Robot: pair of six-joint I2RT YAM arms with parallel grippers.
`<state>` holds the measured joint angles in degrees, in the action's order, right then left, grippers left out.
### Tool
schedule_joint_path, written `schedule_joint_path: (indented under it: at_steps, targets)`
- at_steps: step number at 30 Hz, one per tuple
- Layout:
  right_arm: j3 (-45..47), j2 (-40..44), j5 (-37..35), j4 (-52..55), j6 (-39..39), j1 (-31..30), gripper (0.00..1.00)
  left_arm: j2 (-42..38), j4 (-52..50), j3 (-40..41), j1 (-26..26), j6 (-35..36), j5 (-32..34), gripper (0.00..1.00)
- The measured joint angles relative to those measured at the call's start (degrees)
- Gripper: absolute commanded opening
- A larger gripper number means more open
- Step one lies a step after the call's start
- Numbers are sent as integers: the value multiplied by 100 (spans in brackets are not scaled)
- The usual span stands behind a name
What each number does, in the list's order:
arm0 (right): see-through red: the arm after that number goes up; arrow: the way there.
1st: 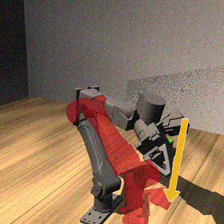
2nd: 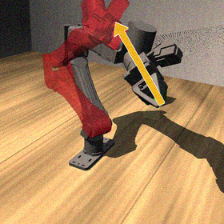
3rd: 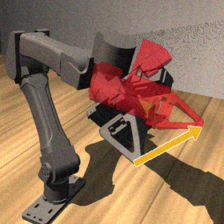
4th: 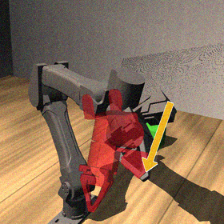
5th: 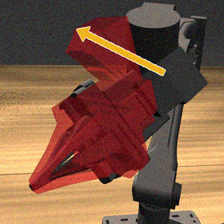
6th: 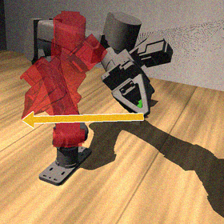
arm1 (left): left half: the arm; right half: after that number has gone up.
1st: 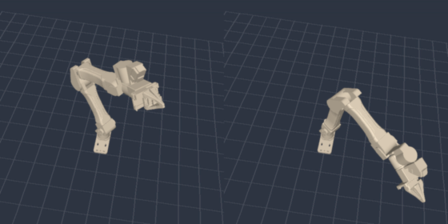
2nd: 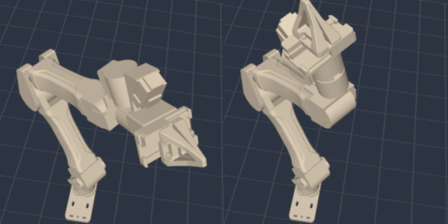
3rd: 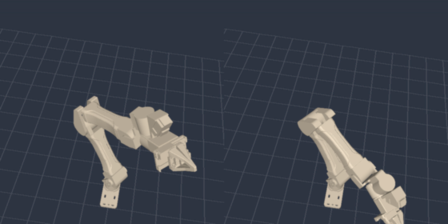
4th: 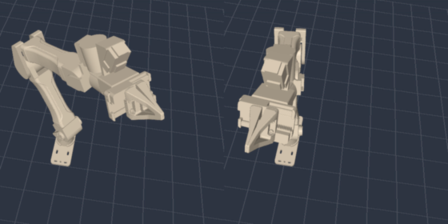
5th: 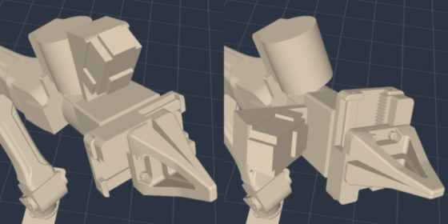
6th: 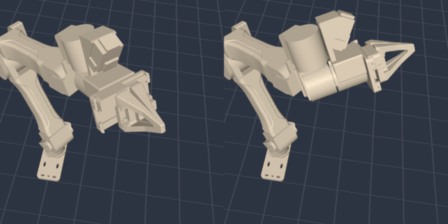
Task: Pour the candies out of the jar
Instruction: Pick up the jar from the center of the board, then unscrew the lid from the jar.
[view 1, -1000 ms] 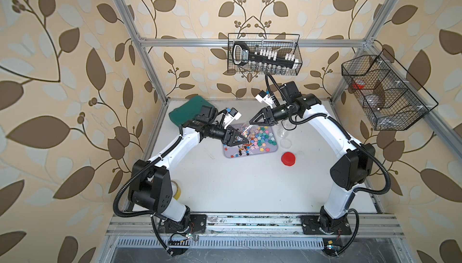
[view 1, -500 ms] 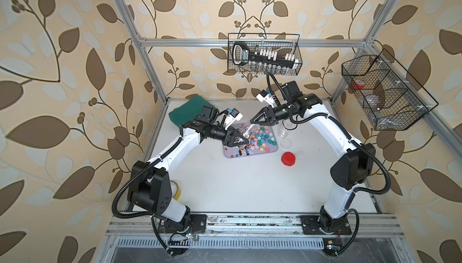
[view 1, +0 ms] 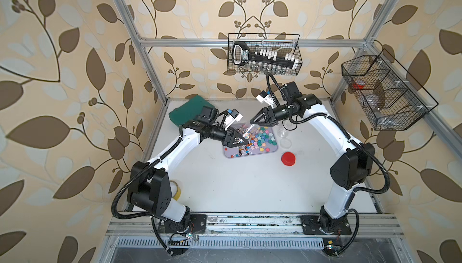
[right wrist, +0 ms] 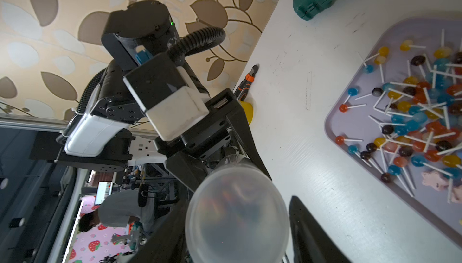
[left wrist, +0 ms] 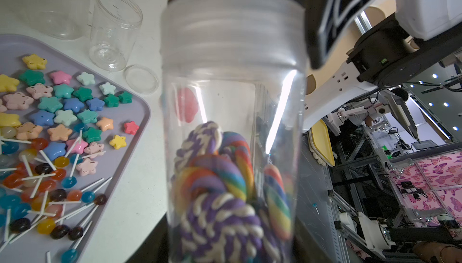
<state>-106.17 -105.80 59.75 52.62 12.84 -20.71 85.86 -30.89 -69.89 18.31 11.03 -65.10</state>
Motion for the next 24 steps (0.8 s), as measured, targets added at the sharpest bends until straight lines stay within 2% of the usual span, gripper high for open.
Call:
schedule_joint_path:
  at_steps: [4,7,17,24]
  targets:
    - [0,0,-39,-17,-17,101,75,-4,-173,0,0,101,13,38]
    - [0,0,-39,-17,-20,192,76,-87,-238,0,2,133,223,32]
    - [170,74,28,7,-195,518,76,-570,-688,-39,92,767,1869,32]
    - [680,256,179,85,-719,481,76,-577,-973,-175,125,1097,2168,30]
